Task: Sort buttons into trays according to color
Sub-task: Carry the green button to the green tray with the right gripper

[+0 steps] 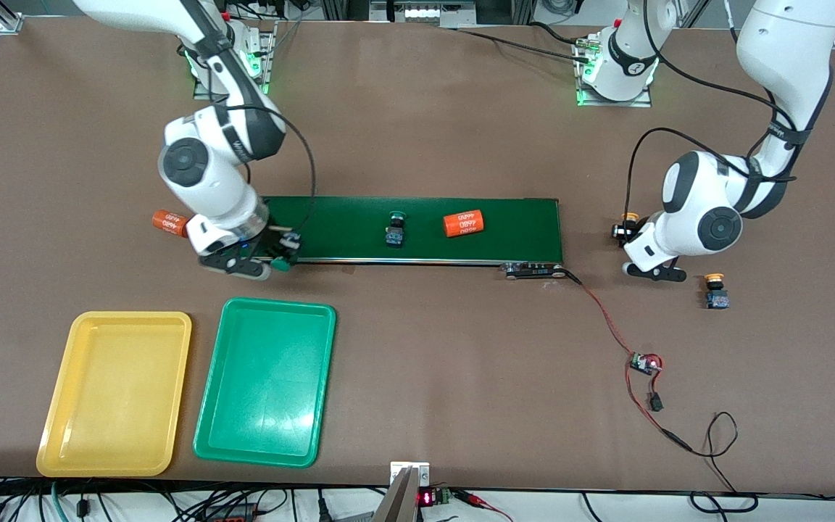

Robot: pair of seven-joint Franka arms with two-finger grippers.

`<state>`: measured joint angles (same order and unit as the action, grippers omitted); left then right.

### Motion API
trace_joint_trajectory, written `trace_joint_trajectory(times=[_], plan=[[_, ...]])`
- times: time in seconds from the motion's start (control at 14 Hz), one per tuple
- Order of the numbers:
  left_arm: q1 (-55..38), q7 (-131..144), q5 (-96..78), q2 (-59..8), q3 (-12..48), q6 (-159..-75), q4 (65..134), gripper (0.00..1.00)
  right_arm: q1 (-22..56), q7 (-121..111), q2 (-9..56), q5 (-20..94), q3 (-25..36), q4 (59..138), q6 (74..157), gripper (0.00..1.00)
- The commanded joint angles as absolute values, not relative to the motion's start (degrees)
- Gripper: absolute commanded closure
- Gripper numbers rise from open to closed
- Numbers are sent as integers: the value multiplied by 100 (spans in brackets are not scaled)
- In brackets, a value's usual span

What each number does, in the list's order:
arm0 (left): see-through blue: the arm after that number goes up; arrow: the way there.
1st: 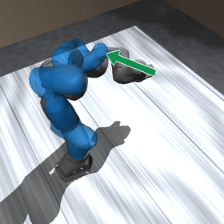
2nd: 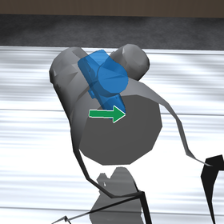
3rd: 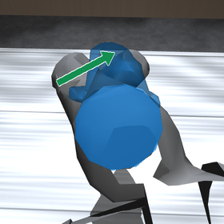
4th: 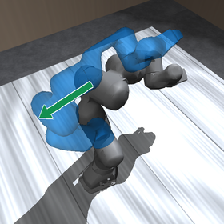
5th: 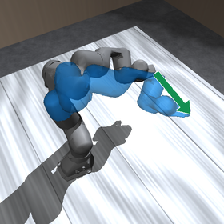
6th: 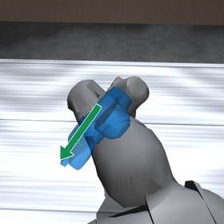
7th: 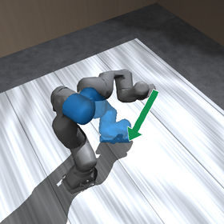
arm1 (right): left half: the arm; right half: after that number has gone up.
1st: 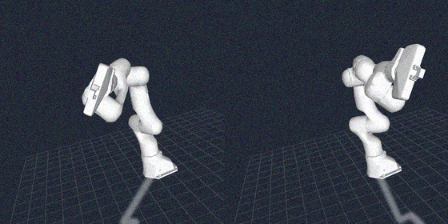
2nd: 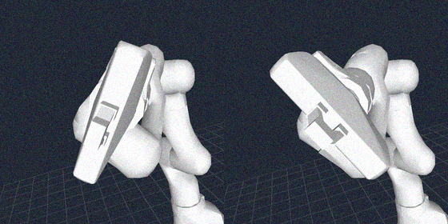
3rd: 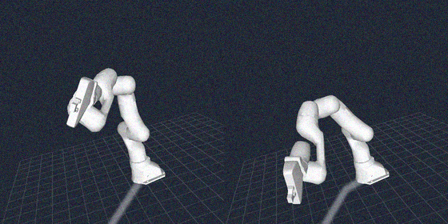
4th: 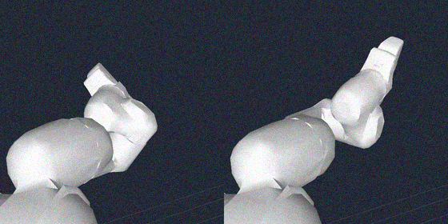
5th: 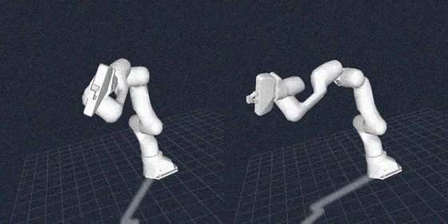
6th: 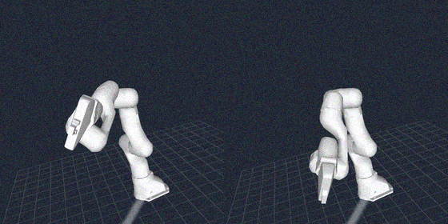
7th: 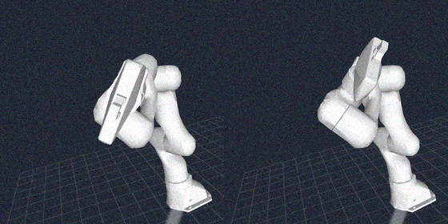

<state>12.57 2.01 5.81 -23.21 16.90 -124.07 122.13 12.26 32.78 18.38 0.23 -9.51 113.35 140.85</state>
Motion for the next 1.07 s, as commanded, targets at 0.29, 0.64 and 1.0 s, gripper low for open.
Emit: trace_joint_trajectory(times=[0.29, 0.64, 1.0], plan=[[1011, 1316, 222, -2197, 2776, -11470, 11330, 88, 1213, 2057, 3232, -369, -369, 9389, 14097, 90], [739, 1564, -658, -2478, 2996, -12136, 11267, 85, 1248, 1459, 4366, -378, -185, 9010, 15353, 89], [703, 1644, -694, -2593, 3111, -12726, 11303, 69, 1266, 1380, 4790, -378, -97, 8728, 15688, 80]])
